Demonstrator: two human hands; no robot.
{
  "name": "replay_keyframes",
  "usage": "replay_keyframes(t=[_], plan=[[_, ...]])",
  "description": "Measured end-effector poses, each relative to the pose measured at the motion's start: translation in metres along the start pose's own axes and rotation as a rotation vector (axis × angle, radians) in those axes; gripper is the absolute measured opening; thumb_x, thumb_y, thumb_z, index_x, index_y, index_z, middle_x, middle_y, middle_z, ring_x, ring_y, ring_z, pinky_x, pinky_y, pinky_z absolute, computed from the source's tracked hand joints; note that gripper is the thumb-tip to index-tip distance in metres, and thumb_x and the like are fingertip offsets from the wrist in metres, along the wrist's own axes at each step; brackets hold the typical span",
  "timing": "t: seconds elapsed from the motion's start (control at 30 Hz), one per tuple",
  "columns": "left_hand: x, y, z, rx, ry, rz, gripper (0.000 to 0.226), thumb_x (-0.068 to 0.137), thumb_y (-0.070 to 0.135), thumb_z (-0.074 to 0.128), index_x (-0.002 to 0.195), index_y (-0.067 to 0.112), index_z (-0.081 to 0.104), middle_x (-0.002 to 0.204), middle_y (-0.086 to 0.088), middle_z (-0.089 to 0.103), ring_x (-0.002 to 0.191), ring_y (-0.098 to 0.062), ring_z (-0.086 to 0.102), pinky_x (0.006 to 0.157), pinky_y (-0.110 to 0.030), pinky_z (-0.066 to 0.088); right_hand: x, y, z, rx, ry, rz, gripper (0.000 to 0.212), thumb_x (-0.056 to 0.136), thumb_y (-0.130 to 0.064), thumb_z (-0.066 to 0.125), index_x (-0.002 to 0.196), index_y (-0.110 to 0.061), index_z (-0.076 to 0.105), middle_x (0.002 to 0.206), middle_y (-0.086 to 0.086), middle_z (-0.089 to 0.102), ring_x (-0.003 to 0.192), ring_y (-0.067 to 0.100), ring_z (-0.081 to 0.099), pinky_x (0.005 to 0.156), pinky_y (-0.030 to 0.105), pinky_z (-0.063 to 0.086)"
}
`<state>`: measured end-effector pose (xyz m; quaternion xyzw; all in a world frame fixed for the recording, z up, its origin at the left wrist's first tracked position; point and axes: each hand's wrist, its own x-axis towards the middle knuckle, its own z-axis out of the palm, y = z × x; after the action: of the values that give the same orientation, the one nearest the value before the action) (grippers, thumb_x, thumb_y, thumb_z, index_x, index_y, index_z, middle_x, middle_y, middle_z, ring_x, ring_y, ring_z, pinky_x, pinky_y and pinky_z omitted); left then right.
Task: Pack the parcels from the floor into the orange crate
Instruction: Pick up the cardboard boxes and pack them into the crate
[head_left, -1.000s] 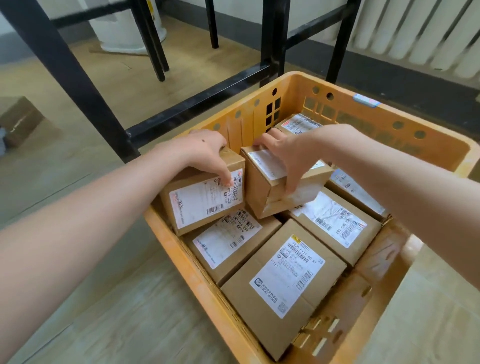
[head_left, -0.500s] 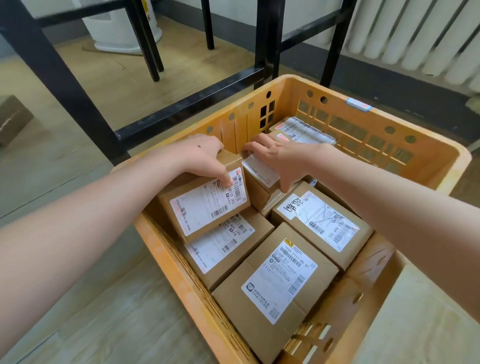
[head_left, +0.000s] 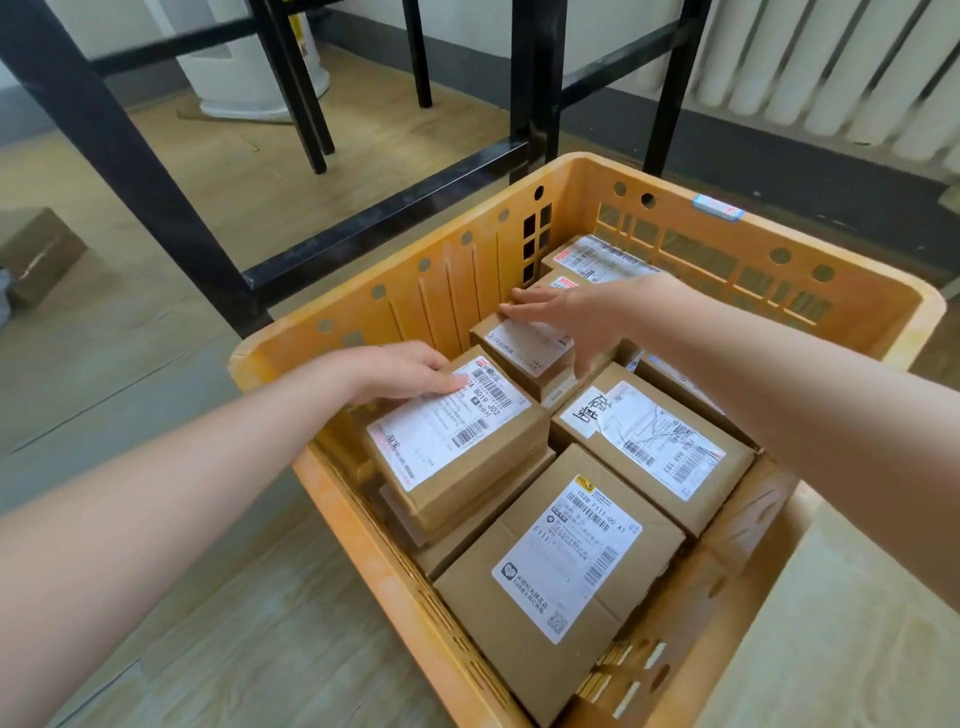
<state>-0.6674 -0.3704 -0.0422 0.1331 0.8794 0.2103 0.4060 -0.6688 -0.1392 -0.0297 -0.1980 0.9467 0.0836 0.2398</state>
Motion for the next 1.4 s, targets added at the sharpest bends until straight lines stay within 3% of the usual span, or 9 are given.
replay_keyframes(t=[0.07,0.13,0.2,0.4,0.53,0.77,1.0,1.2,1.4], plan=[[-0.005,0.010,0.003,0.121,0.065,-0.017,0.065,0.085,0.059,0.054,0.134,0.018,0.048,0.132,0.001,0.058,0.112,-0.015,0.060,0.093,-0.032,0.050,-0.007,0.007,0.003,0.039,0.020,-0.012,0.122,0.067,-0.017,0.083,0.150,-0.036,-0.004,0.160,-0.008,-0.004,0.146,0.027,0.012,0.111,0.052,0.031],[-0.013,0.023,0.012,0.311,0.127,-0.110,0.120,0.060,0.083,0.057,0.151,0.018,0.014,0.154,-0.007,0.030,0.134,-0.026,0.041,0.101,-0.039,0.040,-0.013,0.014,0.005,0.080,0.042,-0.015,0.121,0.067,-0.016,0.084,0.150,-0.036,-0.002,0.160,-0.007,-0.002,0.145,0.027,0.014,0.111,0.048,0.032],[-0.021,0.034,0.031,0.459,0.113,-0.180,0.147,0.043,0.089,0.060,0.149,0.021,-0.017,0.159,-0.015,0.001,0.143,-0.036,0.021,0.108,-0.047,0.031,-0.019,0.022,0.006,0.150,0.082,0.000,0.119,0.068,-0.013,0.083,0.150,-0.039,0.000,0.160,-0.008,0.001,0.144,0.027,0.018,0.110,0.046,0.035],[-0.039,0.062,0.046,0.638,0.143,-0.133,0.137,0.054,0.078,0.063,0.148,0.023,-0.021,0.156,-0.014,0.010,0.132,-0.035,0.037,0.092,-0.040,0.042,-0.042,0.049,-0.001,0.313,0.306,0.101,0.111,0.071,-0.015,0.081,0.150,-0.039,0.008,0.158,-0.003,0.014,0.141,0.026,0.027,0.106,0.040,0.037],[-0.050,0.097,0.024,0.541,0.075,-0.049,0.121,0.048,0.086,0.059,0.146,0.030,0.015,0.130,-0.003,0.045,0.107,-0.022,0.052,0.079,-0.035,0.046,-0.056,0.058,-0.005,0.348,0.404,0.185,0.096,0.075,-0.012,0.077,0.149,-0.033,0.020,0.155,-0.001,0.024,0.136,0.025,0.036,0.101,0.036,0.042],[-0.051,0.153,0.031,0.484,-0.121,0.068,0.117,0.030,0.087,0.060,0.130,0.030,0.043,0.119,0.008,0.053,0.103,-0.018,0.057,0.086,-0.036,0.050,-0.094,0.080,-0.011,0.360,0.515,0.311,0.062,0.084,-0.009,0.067,0.139,-0.025,0.043,0.140,0.003,0.045,0.125,0.025,0.047,0.087,0.027,0.042],[-0.016,0.187,0.049,0.730,0.202,0.462,0.119,0.041,0.063,0.079,0.138,0.024,0.022,0.125,0.003,0.037,0.115,-0.019,0.038,0.097,-0.045,0.044,-0.132,0.094,-0.006,0.370,0.605,0.358,0.050,0.086,-0.005,0.060,0.133,-0.023,0.051,0.135,0.004,0.049,0.122,0.024,0.049,0.086,0.026,0.041],[0.012,0.223,0.066,0.843,0.274,0.712,0.123,0.046,0.039,0.085,0.145,0.020,0.014,0.140,-0.004,0.028,0.130,-0.028,0.025,0.112,-0.053,0.023,-0.154,0.108,-0.003,0.359,0.683,0.376,0.050,0.086,-0.001,0.053,0.133,-0.017,0.052,0.137,0.004,0.046,0.124,0.023,0.047,0.095,0.027,0.040],[0.055,0.248,0.077,0.831,0.163,0.728,0.118,0.059,0.018,0.082,0.146,0.042,0.005,0.152,0.013,0.003,0.144,-0.019,-0.014,0.107,-0.072,0.005,-0.156,0.121,0.008,0.405,0.731,0.405,0.050,0.085,0.000,0.051,0.131,-0.019,0.052,0.138,0.001,0.045,0.125,0.020,0.046,0.101,0.027,0.037]])
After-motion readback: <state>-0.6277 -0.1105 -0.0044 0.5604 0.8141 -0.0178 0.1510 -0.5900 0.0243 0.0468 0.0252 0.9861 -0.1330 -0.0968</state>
